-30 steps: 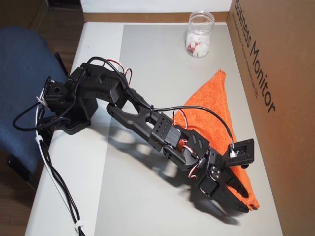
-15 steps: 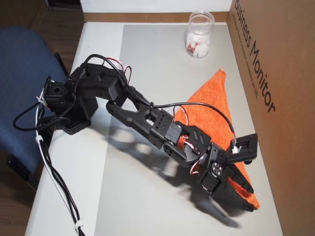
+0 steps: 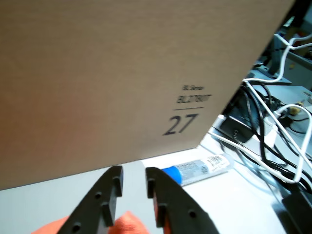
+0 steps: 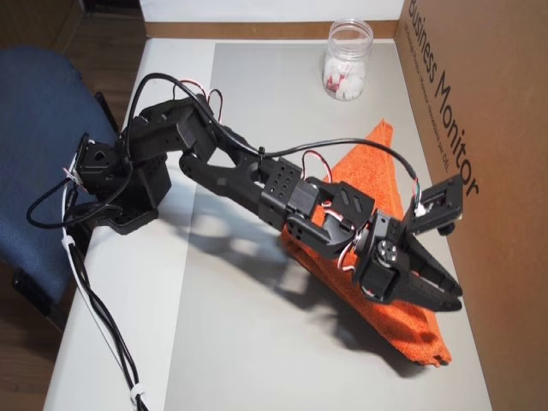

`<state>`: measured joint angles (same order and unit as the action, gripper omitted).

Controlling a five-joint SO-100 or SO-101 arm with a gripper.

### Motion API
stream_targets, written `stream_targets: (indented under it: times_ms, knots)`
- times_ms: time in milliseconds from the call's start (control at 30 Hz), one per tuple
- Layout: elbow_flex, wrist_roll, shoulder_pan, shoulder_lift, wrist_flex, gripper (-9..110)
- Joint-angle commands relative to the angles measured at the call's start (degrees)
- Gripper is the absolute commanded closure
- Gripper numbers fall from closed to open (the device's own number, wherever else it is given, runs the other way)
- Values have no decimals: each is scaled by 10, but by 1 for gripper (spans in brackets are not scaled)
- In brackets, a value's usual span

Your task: Fold the blanket.

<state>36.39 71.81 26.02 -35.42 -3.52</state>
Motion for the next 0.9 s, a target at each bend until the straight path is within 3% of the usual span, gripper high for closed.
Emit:
stream_targets:
  times_ms: [0,700,867]
  knots:
    - [31,2,-23,-85,3,100]
    - [352,-6,-103,-349,2,100]
    - [393,1,-104,-425,-117,100]
